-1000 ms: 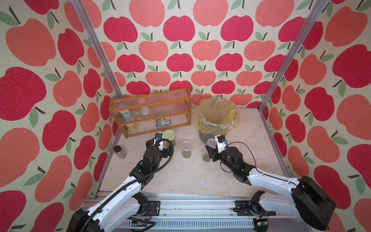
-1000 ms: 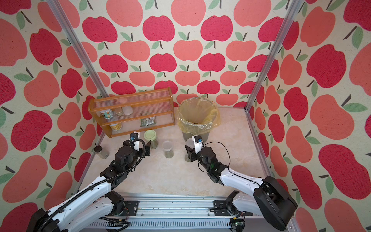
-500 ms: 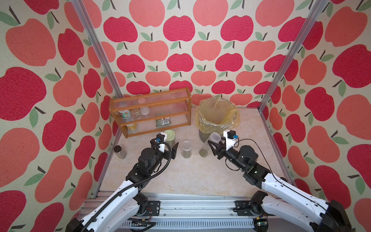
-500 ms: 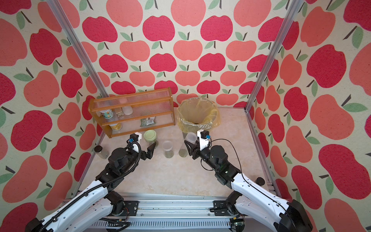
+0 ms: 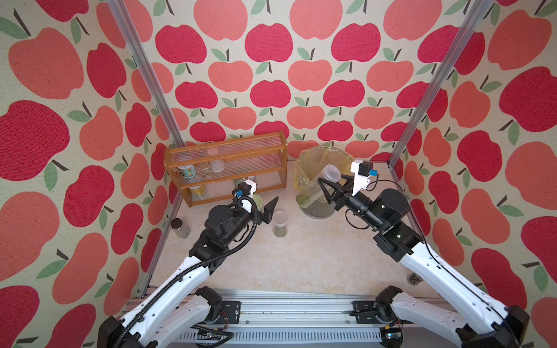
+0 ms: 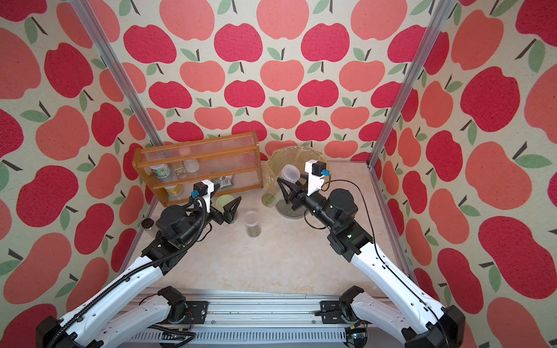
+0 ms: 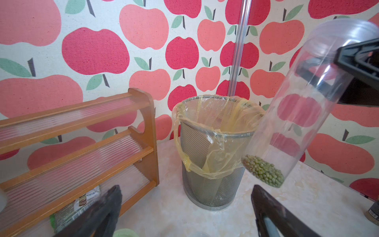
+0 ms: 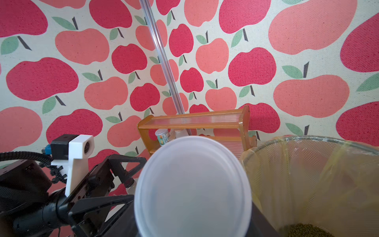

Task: Empty moldy mung beans from jars
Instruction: Pick up the jar from the center of the board.

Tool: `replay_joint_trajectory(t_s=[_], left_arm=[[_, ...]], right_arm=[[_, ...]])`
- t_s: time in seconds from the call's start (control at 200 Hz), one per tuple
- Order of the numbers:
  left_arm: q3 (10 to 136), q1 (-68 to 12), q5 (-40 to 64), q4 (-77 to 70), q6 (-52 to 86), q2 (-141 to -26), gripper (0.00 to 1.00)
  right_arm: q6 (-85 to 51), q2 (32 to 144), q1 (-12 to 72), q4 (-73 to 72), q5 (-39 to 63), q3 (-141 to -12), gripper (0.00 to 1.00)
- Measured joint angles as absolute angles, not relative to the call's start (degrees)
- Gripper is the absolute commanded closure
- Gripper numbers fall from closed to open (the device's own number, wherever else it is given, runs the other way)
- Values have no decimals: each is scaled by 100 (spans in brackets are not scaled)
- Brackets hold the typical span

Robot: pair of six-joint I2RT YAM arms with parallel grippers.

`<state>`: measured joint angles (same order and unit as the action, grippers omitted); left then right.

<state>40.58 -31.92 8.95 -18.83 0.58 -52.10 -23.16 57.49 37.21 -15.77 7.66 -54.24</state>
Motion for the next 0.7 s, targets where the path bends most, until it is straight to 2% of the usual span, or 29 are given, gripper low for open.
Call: replay_joint_trajectory(t_s=[0.395,0.7], left_arm=[[5223,-3319,2458,-2346,-161,-6890,1],[5865,-3614,2965,-2412,-565,-7867,6]], right_arm=[[-3815,6278,2910,-2185,1723,-5843,47],[-4696,6377,2593,-2635,2171,-5787,46]])
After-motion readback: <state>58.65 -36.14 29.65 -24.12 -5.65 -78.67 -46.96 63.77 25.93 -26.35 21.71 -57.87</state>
